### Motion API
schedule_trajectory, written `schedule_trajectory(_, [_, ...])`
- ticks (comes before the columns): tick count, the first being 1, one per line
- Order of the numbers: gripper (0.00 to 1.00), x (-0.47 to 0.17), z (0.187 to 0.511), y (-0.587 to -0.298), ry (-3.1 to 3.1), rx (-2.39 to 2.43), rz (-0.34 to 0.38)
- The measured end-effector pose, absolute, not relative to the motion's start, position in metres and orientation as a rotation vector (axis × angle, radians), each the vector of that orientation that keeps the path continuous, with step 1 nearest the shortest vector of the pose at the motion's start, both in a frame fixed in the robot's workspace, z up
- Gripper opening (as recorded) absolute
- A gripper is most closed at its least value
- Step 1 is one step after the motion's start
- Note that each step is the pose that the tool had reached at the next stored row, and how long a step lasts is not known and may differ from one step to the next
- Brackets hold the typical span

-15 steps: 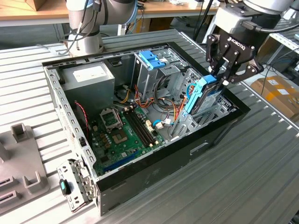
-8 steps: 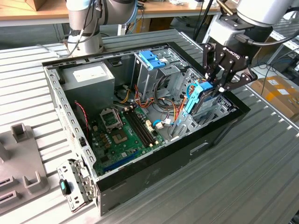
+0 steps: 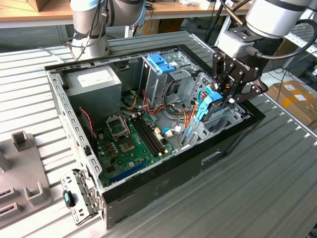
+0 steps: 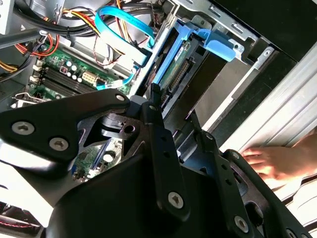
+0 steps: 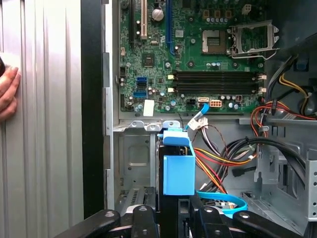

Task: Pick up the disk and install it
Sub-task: 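Insert the disk into the insertion slot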

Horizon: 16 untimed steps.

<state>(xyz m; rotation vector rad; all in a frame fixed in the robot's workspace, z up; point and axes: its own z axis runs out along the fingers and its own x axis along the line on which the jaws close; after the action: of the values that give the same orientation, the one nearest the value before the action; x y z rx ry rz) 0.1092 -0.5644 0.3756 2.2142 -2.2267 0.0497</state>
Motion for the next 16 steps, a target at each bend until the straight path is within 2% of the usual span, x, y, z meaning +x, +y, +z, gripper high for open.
schedule_trajectory(5, [0.36,0.109,0.376,-0.564,-2.226,2.214,0.051])
schedule_trajectory(6, [0.43,0.109,0.376,-0.564,-2.226,2.214,0.05])
schedule_trajectory(10, [0.43,0.109,0.375,-0.564,-2.226,2.214,0.051])
schedule_trajectory(16, [0.43,0.109,0.358,-0.564,-2.226,2.214,0.051])
